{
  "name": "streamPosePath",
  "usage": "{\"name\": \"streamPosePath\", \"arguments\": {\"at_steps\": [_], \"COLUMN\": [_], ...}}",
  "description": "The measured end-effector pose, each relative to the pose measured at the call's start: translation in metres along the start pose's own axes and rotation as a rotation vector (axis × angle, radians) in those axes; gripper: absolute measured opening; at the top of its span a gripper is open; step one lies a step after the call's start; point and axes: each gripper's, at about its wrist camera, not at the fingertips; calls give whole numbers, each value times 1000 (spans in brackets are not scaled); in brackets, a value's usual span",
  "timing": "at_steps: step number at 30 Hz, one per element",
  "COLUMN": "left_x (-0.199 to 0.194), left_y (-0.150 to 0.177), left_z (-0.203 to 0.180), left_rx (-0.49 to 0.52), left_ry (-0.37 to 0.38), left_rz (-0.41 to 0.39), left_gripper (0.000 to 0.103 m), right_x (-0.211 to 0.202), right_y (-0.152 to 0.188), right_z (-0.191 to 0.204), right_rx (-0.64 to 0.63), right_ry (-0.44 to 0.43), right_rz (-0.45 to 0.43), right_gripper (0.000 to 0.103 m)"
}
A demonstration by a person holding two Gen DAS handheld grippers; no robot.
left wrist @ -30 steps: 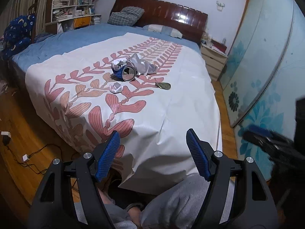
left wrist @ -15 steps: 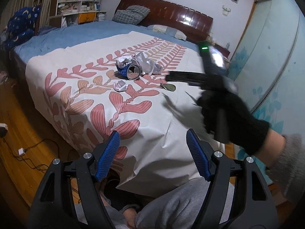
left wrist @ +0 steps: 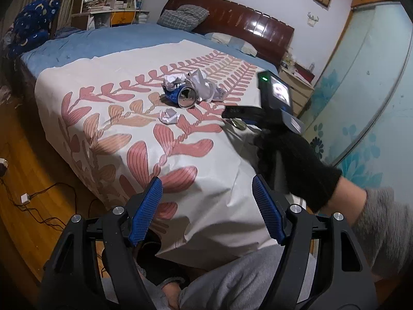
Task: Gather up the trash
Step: 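Grasp the gold can lid with the right tool while left tool grasps white paper, then carry both items to the red wastebasket and open both tools to drop them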
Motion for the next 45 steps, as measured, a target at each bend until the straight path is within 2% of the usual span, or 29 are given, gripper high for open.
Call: {"name": "streamPosePath", "arguments": {"at_steps": [4, 9, 12, 15, 18, 19, 20, 21, 22, 24, 29, 32, 35, 40, 45], "left_x": [14, 65, 101, 142, 168, 179, 185, 192, 196, 197, 184, 161, 123, 45, -18], "left_y": [-27, -77, -105, -124, -127, -126, -125, -123, -121, -119, -118, -115, -107, -90, -80], "left_z": [12, 30, 35, 37, 40, 43, 45, 48, 49, 47, 48, 45, 30, -31, -128], "left_rx": [-4, 19, 41, 64, 70, 58, 48, 39, 41, 62, 61, 36, 32, 85, 197], "left_ry": [4, -100, -124, -149, -176, -191, -204, -212, -216, -227, -196, -190, -166, -113, 40], "left_rz": [-27, 11, 19, 62, 105, 142, 165, 199, 219, 214, 185, 146, 71, -50, -124], "left_gripper": [79, 81, 81, 81, 81, 81, 78, 60, 38, 33, 21, 21, 21, 21, 21], "right_x": [-43, -92, -114, -132, -142, -146, -150, -153, -156, -159, -165, -179, -209, -292, -379], "right_y": [26, 69, 97, 124, 144, 148, 151, 153, 154, 156, 165, 165, 161, 156, 175], "right_z": [-7, -18, -21, -25, -30, -32, -38, -41, -43, -46, -51, -53, -59, -83, -127], "right_rx": [5, 17, 17, 39, 74, 88, 110, 124, 131, 128, 137, 134, 128, 100, 83], "right_ry": [-55, -116, -123, -142, -167, -172, -175, -179, -182, -168, -182, -187, -191, -164, -78], "right_rz": [-54, -95, -113, -120, -108, -107, -113, -118, -121, -127, -121, -142, -187, -312, -415], "right_gripper": [60, 60, 60, 60, 60, 60, 60, 60, 60, 60, 60, 60, 60, 60, 61]}}
Point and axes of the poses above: each gripper's, at about its wrist camera, not at the fingertips, and x roughly the way its jaws point, z to its left, y to its underside, and after that the axes turned 6 degrees about z, right-handed
